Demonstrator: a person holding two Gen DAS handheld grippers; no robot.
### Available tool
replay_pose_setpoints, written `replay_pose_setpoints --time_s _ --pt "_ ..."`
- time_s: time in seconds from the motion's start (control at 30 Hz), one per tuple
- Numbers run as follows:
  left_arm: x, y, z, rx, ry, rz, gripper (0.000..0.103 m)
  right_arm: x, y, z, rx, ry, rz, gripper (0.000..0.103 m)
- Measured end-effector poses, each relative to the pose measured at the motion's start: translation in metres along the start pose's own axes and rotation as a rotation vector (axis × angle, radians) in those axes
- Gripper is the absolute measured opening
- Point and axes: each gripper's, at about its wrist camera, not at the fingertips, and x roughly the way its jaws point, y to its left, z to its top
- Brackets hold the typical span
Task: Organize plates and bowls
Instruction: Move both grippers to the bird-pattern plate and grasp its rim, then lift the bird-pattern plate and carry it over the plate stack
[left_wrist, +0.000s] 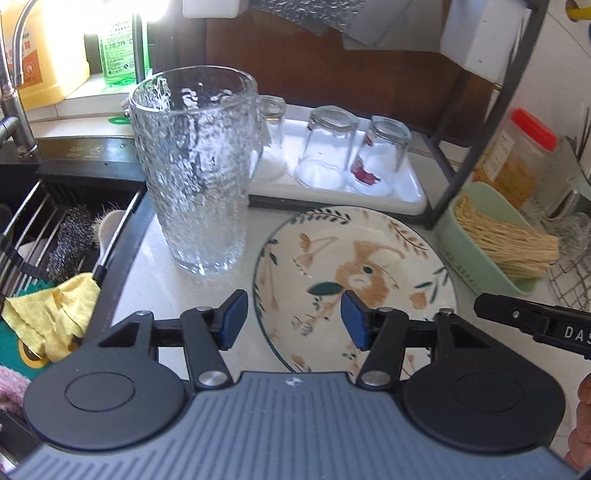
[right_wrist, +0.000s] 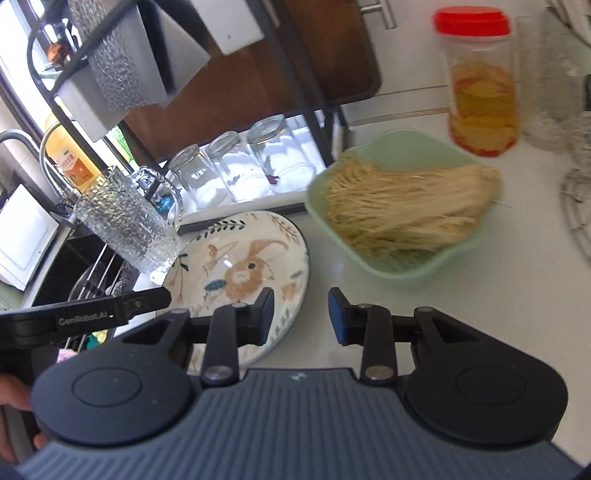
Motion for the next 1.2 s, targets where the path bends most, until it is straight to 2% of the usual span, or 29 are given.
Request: replay_pose_setpoints --time_s 0.07,0.17,0.47,0.53,0.57,0.73,0.87,1.2 --pt "0.007 0.004 0.001 0.004 0.0 0.007 0.055 0.012 0.003 0.001 0.01 0.009 0.003 0.036" --pt "0.019 0.007 0.0 0.014 0.014 0.02 0.047 0.027 0.008 0.0 -0.002 0.031 -0.028 0.025" --pt "0.041 0.02 -0.001 -0.067 0.032 -0.021 0.033 0.049 0.004 0.002 -0.047 0.048 -0.064 0.022" --pt "0.045 0.019 -0.001 -0.06 0.033 -0.021 0.033 0.053 0.003 0.005 -0.044 0.049 -0.061 0.02" --pt "0.046 0.02 0.0 -0.072 0.038 -0.028 0.033 0.056 0.003 0.005 -0.038 0.051 -0.049 0.015" --pt "0.05 0.021 0.003 -0.047 0.032 -0.014 0.032 0.062 0.003 0.007 -0.04 0.054 -0.028 0.015" --pt "0.047 0.026 0.005 -0.081 0.031 -0.019 0.032 0.062 0.001 0.006 -0.025 0.072 -0.009 0.015" --pt "0.02 0.025 0.001 -0.078 0.073 -0.043 0.032 0.036 0.01 0.01 -0.021 0.074 -0.004 0.015"
